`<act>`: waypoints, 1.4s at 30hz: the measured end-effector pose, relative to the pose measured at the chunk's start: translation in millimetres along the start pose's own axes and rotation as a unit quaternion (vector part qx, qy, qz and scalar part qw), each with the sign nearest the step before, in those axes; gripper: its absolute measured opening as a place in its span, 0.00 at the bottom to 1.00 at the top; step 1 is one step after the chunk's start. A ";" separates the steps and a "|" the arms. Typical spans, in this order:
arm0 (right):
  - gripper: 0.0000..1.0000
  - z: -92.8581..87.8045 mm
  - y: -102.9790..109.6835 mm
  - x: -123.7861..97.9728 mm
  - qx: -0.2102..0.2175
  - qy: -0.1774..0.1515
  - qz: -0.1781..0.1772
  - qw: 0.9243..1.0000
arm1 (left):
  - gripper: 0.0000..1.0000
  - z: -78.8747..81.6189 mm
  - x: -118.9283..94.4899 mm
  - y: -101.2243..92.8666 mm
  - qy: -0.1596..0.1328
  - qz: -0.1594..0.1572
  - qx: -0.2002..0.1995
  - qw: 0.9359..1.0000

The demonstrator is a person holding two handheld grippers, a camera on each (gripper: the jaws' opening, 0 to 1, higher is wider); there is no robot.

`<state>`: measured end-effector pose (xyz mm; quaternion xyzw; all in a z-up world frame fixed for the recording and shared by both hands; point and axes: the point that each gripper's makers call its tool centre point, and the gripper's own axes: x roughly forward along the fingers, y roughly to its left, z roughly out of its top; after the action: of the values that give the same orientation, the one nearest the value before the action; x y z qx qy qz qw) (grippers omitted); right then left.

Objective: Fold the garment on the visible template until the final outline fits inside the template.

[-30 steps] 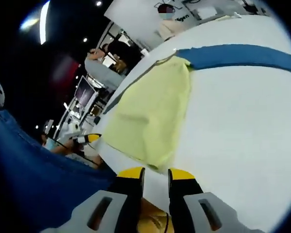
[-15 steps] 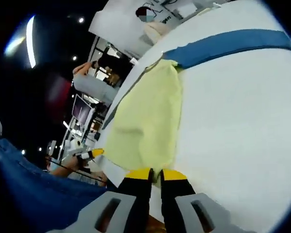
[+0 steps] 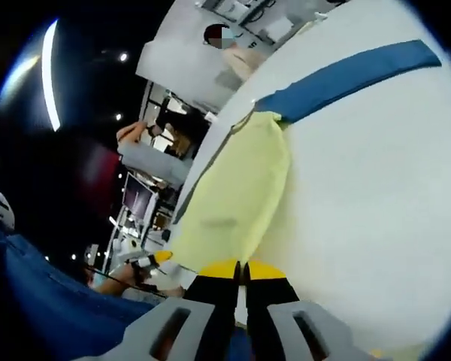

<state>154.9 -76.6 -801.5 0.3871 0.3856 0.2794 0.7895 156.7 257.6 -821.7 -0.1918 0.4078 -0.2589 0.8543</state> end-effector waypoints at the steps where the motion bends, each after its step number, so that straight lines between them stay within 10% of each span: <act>1: 0.00 3.5 4.1 -0.6 0.009 -0.006 0.008 1.000 | 0.03 2.2 -1.2 -1.3 0.001 -0.003 -0.001 1.000; 14: 0.00 15.1 28.0 -4.1 0.034 -0.021 0.044 0.998 | 0.03 19.0 -16.4 -6.2 0.000 -0.024 -0.015 1.000; 28: 0.00 -33.9 -18.9 4.0 -0.081 0.077 -0.067 0.991 | 0.03 -21.4 -2.5 18.4 0.049 0.007 0.010 0.999; 42: 0.07 -9.5 -26.0 -15.5 -0.145 0.050 -0.100 0.983 | 0.02 -21.7 -24.6 21.0 0.031 0.034 0.022 0.999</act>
<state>142.2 -98.5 -820.8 0.2138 0.4172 0.2709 0.8407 132.3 286.4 -831.2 -0.1509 0.4350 -0.2443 0.8534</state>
